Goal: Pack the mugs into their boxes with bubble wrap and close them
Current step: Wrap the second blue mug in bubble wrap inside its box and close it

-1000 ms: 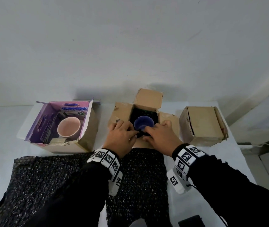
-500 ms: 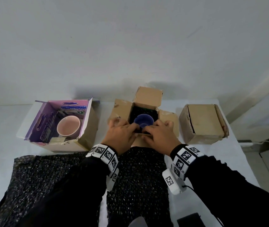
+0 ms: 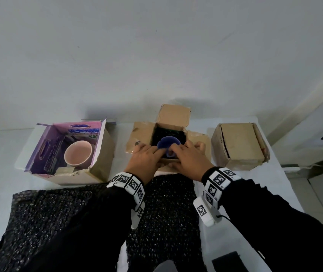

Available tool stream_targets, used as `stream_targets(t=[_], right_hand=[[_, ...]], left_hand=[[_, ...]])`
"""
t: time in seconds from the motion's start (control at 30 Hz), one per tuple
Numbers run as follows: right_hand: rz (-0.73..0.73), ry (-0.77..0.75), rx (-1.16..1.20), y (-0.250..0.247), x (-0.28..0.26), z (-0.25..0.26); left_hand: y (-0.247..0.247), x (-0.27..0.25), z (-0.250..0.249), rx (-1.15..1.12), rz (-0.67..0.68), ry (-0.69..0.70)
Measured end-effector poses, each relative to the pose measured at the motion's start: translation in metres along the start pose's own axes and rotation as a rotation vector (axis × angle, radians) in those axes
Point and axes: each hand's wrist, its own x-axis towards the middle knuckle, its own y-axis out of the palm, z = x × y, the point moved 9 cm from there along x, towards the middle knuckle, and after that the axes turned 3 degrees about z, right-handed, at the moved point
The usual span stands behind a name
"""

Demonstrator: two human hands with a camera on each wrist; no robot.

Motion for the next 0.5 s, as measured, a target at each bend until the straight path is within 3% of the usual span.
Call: stream_targets(t=[0.27,0.5], right_hand=[[-0.056,-0.039,-0.035,0.0024,-0.0063,-0.0007],[-0.024,-0.074,-0.164,0.0013,-0.0055,0.0063]], left_hand=[[0.0033,-0.0001,0.0005,0.098,0.000,0.072],[0.0016,0.0066,-0.0003,0.258,0.122,0.029]])
